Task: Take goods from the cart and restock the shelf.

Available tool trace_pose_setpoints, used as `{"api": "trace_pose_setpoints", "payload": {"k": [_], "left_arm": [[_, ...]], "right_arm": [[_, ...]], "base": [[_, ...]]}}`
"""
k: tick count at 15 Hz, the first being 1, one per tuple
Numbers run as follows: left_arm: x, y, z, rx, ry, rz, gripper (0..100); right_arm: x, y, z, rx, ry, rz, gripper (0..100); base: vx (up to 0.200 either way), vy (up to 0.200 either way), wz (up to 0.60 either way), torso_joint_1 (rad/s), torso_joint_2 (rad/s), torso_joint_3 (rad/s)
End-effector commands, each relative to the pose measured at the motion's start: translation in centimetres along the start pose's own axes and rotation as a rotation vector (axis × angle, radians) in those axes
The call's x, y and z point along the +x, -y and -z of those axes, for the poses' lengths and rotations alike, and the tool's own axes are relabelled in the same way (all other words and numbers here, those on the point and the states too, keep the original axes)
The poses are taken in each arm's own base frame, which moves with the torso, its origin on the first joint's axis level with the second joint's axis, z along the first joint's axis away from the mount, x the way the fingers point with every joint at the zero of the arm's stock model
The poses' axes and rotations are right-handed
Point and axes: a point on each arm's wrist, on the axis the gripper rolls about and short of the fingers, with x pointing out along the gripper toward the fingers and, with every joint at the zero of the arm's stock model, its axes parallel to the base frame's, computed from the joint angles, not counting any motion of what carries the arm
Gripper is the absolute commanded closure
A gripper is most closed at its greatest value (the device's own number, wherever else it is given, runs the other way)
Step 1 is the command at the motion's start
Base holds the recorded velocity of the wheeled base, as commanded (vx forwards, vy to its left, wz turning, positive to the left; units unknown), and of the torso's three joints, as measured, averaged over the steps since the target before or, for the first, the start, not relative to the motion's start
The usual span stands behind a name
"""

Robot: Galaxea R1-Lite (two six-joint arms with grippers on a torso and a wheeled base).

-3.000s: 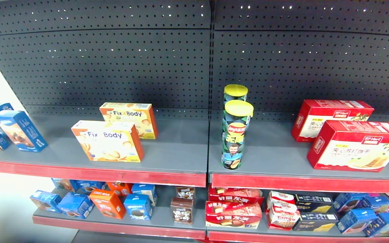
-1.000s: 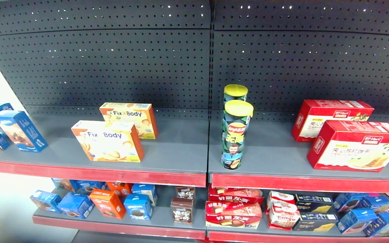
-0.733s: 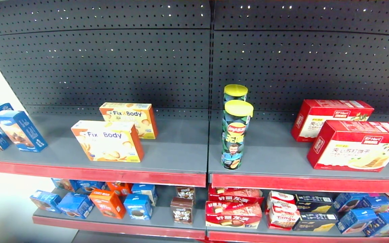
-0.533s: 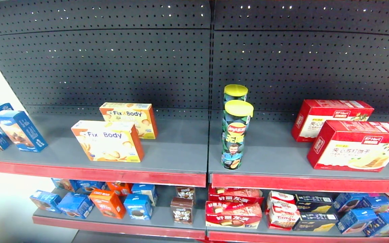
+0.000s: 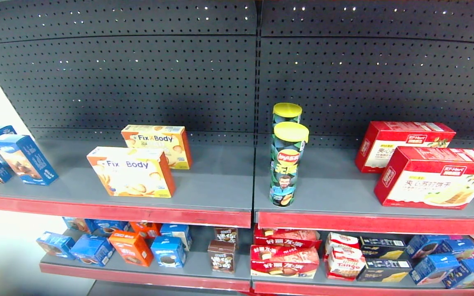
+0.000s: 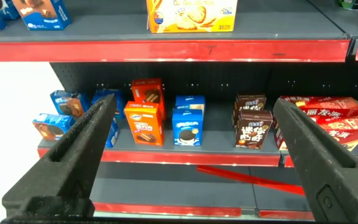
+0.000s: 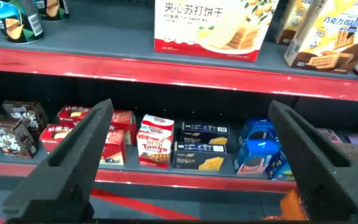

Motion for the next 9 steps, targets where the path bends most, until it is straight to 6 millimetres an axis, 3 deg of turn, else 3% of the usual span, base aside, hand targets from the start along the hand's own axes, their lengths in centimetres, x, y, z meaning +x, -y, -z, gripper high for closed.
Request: {"api": "trace_pose_setpoints", "payload": {"k": [1, 9], "left_arm": [[0.00, 0.00, -0.04, 0.000, 0.001, 0.000, 0], [0.01, 0.00, 0.00, 0.000, -0.001, 0.000, 0]], "right_arm": [[-0.01, 0.00, 0.00, 0.000, 0.003, -0.001, 0], [0.04, -0.01, -0.07, 0.049, 0.023, -0.005, 0]], "base": [[0.000, 0.000, 0.00, 0.000, 0.00, 0.000], [0.000, 0.000, 0.00, 0.000, 0.00, 0.000]]}}
